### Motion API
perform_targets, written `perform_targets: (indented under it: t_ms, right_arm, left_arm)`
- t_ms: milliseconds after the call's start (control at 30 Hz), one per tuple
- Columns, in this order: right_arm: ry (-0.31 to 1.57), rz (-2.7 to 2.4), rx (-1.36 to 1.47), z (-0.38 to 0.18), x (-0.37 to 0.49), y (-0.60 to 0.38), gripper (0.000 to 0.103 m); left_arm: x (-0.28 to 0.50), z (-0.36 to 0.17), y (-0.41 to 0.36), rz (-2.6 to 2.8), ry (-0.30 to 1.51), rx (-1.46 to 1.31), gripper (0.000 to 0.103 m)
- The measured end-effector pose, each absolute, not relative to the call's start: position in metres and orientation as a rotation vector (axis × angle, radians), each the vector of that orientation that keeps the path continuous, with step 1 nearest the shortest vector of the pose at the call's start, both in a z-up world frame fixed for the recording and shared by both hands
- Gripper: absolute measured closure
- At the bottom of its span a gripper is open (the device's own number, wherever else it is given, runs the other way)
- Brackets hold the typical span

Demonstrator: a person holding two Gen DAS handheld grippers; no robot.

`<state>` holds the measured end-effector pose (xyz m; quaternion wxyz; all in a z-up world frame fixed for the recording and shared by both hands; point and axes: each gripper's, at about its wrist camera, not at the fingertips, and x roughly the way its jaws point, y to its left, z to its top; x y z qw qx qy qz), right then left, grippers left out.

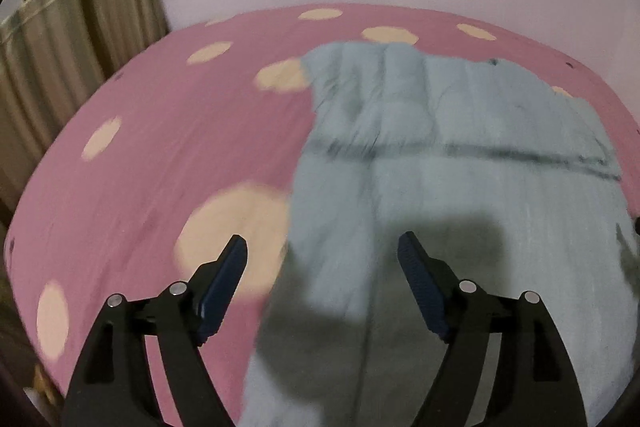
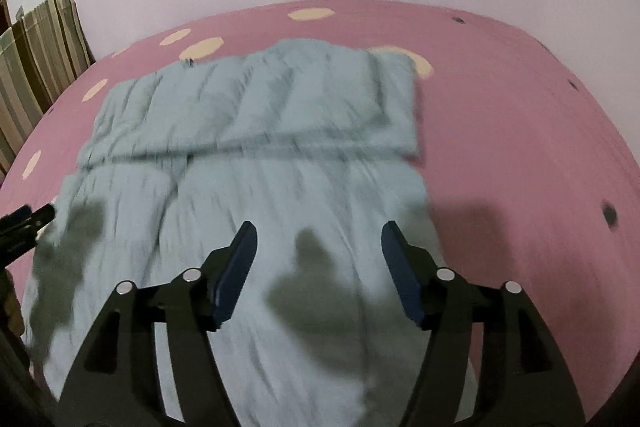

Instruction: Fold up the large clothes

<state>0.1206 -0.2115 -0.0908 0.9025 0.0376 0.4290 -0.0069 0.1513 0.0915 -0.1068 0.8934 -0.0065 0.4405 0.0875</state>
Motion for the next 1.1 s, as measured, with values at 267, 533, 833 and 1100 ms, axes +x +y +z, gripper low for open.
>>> perform_targets:
  t_ms: [267, 533, 833, 1100]
  right_arm:
    - [0.946, -0.057, 0.098, -0.114, 0.034, -0.240, 0.031]
    - [0.972, -0.065, 0.079, -0.130, 0.004, -0.242, 0.027]
    - [0.938, -0.110, 0.078, -0.124, -0.005, -0.250, 0.022]
    - [0.980, -0.100, 0.143, -0.140, -0.005, -0.256, 0.029]
  left_arm:
    - [0.074, -0.123, 0.120, 0.219, 0.988, -0.085, 0.024]
    - [0.042, -0.137, 0.138, 0.166, 1.036, -0.236, 0.023]
    - [0.035, -0.138, 0.134, 0.119, 1.021, -0.253, 0.023]
    - [0.034, -0.138, 0.126, 0.101, 1.019, -0.217, 0.038]
